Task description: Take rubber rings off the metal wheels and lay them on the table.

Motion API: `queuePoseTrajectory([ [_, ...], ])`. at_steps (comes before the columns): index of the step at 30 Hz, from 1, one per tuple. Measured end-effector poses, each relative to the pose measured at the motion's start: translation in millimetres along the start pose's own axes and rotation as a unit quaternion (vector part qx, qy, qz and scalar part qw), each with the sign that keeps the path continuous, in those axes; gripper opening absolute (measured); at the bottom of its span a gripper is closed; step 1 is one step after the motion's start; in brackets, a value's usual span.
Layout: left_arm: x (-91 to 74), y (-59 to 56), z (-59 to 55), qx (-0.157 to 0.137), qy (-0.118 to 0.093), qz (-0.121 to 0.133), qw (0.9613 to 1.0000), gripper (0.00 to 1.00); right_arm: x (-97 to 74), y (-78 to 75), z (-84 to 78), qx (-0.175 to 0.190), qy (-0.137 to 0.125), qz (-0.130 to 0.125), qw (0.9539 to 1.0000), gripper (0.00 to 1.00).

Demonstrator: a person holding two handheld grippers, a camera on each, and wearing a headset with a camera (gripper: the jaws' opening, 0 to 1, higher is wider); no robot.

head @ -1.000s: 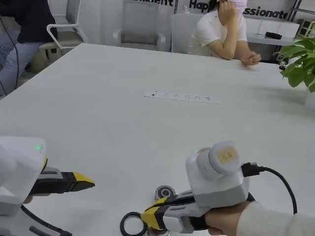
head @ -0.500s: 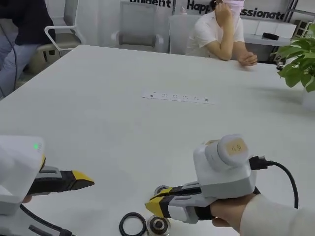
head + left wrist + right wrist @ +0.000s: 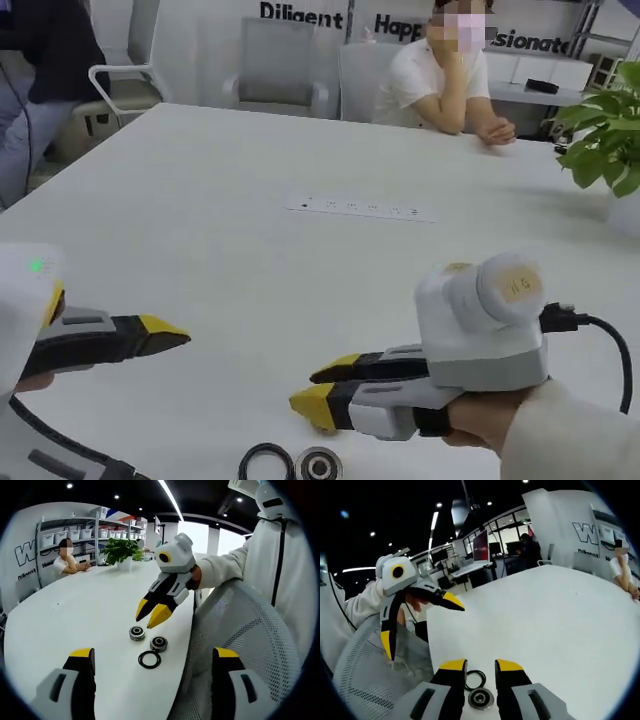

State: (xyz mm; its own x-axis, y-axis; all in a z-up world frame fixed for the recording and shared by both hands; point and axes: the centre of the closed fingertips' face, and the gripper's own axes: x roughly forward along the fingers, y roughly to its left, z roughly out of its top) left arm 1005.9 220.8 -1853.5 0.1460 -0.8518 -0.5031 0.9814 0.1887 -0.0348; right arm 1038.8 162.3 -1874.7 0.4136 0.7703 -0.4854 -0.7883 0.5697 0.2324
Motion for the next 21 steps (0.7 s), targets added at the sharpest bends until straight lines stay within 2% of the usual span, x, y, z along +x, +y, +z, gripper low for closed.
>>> queuePoseTrajectory([
  [2,-4.2,-1.5,0.6,0.005,0.008,-0.001,1.0000,0.99,-4.3,2.6,7.4,-0.008,-0.013,0.002,0.9999,0.23],
  [5,-11.7,-4.8,3.8,0.010,0.009,-0.002,0.9999,0.99,-9.1,2.0,9.7,-0.034,-0.013,-0.004,0.9993,0.28],
  [7,-17.8,-5.8,7.5,0.010,0.001,0.002,1.0000,0.99,-12.3,1.1,9.5,-0.046,-0.008,-0.006,0.9989,0.32],
  [11,-29.2,0.0,11.2,0.007,-0.024,0.027,0.9993,0.99,-22.4,6.6,11.7,-0.055,-0.009,0.009,0.9984,0.48],
  [15,-36.5,4.3,6.0,0.001,-0.031,0.043,0.9986,0.99,-35.0,8.7,11.1,-0.056,-0.013,0.014,0.9982,0.59],
  [21,-40.4,5.1,-2.8,-0.014,-0.034,0.059,0.9976,0.99,-52.6,3.3,2.2,-0.057,-0.016,0.007,0.9982,0.70],
])
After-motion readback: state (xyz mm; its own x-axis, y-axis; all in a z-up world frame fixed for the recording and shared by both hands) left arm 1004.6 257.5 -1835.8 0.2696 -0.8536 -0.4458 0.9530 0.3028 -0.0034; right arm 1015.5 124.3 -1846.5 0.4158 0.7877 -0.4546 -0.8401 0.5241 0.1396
